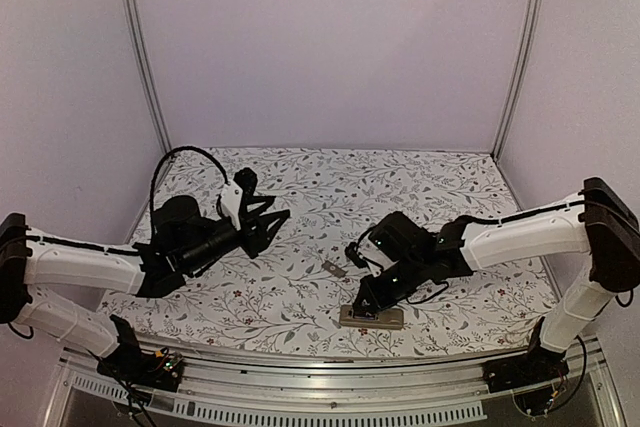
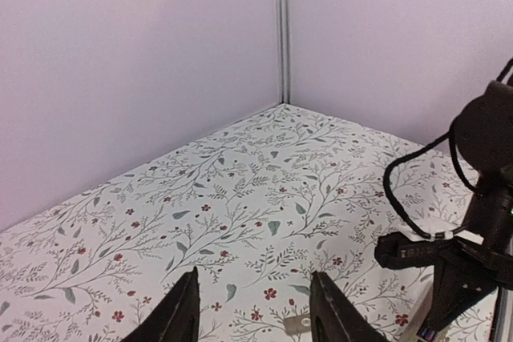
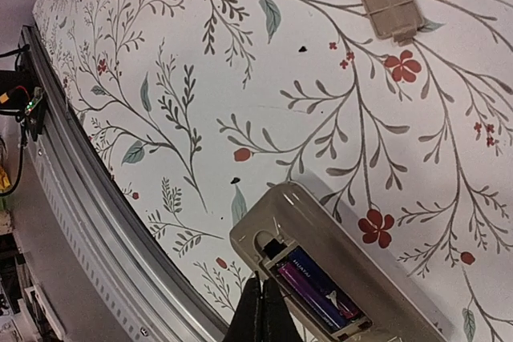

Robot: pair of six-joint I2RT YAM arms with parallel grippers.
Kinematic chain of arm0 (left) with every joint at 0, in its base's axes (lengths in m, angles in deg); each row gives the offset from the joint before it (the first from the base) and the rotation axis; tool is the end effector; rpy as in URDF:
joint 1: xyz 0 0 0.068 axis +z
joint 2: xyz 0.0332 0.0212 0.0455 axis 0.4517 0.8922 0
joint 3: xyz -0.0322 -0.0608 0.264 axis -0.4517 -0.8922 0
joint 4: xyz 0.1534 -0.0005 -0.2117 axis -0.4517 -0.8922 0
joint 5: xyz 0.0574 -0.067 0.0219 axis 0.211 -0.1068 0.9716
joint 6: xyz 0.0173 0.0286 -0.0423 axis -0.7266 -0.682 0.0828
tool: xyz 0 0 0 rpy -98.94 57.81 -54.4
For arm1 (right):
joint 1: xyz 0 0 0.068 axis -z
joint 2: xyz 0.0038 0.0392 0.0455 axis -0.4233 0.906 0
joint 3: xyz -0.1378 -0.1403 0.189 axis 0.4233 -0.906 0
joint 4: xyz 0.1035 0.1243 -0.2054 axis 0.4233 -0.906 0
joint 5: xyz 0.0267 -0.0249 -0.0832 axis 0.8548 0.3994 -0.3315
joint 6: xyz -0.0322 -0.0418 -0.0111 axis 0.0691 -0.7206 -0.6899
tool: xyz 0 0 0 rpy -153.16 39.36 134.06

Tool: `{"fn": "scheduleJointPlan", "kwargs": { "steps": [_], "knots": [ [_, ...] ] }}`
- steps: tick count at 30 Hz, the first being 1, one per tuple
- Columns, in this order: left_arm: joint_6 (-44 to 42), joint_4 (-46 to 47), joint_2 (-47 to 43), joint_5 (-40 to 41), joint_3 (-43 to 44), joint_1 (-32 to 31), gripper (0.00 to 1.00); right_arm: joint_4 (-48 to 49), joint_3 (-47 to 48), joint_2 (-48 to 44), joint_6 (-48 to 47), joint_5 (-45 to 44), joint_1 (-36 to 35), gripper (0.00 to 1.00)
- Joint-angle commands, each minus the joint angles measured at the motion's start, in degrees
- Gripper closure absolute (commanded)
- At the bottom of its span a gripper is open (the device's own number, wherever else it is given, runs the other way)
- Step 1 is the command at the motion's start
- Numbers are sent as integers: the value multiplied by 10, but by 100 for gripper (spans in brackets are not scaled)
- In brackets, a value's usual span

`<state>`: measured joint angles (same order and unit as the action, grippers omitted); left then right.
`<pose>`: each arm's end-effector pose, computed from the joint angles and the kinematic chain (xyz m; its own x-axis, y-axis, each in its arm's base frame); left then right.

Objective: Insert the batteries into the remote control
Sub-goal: Press the battery in the battery compartment, then pick up the battery cover at the center of the board.

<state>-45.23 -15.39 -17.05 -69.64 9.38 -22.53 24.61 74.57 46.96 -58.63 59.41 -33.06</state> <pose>0.1744 -0.2033 0.2320 -0.0232 0.0407 -0.9989 0.7609 0.6488 0.0088 0.1583 0.2736 0.1722 -0.8301 -0.4317 -0.3530 -0.5565 0.6814 0.4754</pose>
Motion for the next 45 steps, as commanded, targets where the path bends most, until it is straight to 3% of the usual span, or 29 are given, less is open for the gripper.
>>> {"fn": "scheduleJointPlan", "kwargs": {
  "steps": [1, 15, 19, 22, 27, 33, 38, 45],
  "knots": [
    [49, 28, -16, 134, -31, 17, 53, -28, 23, 30, -21, 6, -9, 100],
    [42, 41, -10, 104, -44, 32, 52, -39, -3, 63, -6, -2, -9, 100],
    [47, 43, -9, 102, -44, 34, 52, -72, 48, 54, -29, 10, -8, 100],
    [54, 44, -9, 105, -43, 35, 52, -90, 107, 39, -68, 11, -9, 93],
    [70, 32, -16, 121, -39, 44, 51, -120, 193, 58, -112, -62, 2, 73],
    [102, 0, -34, 160, -39, 56, 40, -154, 275, 135, -136, -134, 28, 59],
    [116, -3, -44, 182, -52, 62, 34, -132, 304, 168, -242, -138, 47, 53],
    [113, -6, -41, 181, -51, 66, 34, -128, 309, 226, -225, -123, 58, 45]
  ]
}}
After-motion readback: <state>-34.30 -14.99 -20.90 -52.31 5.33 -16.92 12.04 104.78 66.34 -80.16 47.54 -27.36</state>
